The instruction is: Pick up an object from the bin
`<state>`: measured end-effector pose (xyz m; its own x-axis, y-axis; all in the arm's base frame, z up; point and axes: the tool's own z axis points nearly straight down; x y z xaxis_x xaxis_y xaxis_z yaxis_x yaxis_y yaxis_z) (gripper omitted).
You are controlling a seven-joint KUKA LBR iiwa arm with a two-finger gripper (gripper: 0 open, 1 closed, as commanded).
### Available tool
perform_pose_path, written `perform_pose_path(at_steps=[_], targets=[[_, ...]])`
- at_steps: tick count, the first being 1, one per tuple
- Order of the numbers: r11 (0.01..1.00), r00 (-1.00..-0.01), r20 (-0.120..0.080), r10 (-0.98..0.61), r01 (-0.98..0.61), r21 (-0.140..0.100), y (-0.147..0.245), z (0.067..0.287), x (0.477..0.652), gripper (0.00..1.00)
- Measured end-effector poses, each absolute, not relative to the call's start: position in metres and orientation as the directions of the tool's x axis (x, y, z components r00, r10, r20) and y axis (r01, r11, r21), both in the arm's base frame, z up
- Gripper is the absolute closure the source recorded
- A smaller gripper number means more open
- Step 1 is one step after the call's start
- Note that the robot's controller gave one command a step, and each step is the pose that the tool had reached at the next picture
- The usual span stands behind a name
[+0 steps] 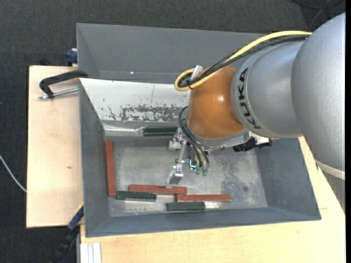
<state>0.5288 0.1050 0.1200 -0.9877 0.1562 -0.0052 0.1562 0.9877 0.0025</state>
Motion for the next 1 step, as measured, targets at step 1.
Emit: perform_pose_path(at_steps=[1], targets=[[0.941,-0.941,0.000,0.340,0.340,0.002,0.0687,0.0978,0.5045,0.00]])
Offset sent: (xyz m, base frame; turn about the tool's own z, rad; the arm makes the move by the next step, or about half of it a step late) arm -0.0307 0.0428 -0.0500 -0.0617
